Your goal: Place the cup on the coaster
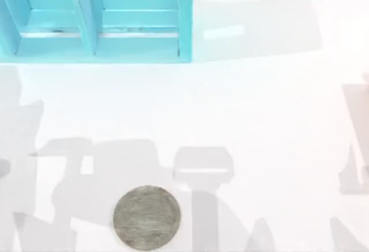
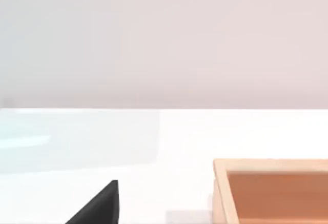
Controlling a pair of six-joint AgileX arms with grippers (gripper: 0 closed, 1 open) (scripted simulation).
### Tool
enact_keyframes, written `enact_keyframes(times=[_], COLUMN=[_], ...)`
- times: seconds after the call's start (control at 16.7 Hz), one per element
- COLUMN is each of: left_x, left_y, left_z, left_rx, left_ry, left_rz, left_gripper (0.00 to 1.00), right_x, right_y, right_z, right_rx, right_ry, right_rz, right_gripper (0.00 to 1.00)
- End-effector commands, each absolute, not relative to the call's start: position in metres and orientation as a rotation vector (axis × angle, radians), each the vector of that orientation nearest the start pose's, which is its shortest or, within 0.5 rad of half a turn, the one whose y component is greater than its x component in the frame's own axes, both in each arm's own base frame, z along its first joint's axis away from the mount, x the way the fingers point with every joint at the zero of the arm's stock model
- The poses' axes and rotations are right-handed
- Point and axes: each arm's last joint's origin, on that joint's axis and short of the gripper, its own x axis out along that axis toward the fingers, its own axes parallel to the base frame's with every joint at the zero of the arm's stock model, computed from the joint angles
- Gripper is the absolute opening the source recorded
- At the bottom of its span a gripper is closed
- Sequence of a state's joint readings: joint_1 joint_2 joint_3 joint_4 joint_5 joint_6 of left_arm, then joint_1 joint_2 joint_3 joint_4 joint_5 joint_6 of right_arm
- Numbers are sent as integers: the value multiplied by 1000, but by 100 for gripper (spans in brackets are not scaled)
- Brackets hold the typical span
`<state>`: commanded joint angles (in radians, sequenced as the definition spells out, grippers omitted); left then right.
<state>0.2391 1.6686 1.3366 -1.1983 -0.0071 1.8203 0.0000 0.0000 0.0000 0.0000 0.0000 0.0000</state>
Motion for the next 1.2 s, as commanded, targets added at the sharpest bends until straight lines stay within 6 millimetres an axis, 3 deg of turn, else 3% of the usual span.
enact_keyframes(times=[0.6,1.02,1.2], left_x=[300,304,300], left_y=[82,84,83], left_z=[233,157,139], left_rx=[1225,1232,1225], left_ry=[1201,1195,1200], left_rz=[-1226,-1214,-1223], left_gripper=[100,100,100], right_x=[106,106,106], right_y=[-1,-1,-1], right_z=[160,160,160], right_rx=[0,0,0], right_ry=[0,0,0], right_rz=[0,0,0], right_gripper=[100,100,100])
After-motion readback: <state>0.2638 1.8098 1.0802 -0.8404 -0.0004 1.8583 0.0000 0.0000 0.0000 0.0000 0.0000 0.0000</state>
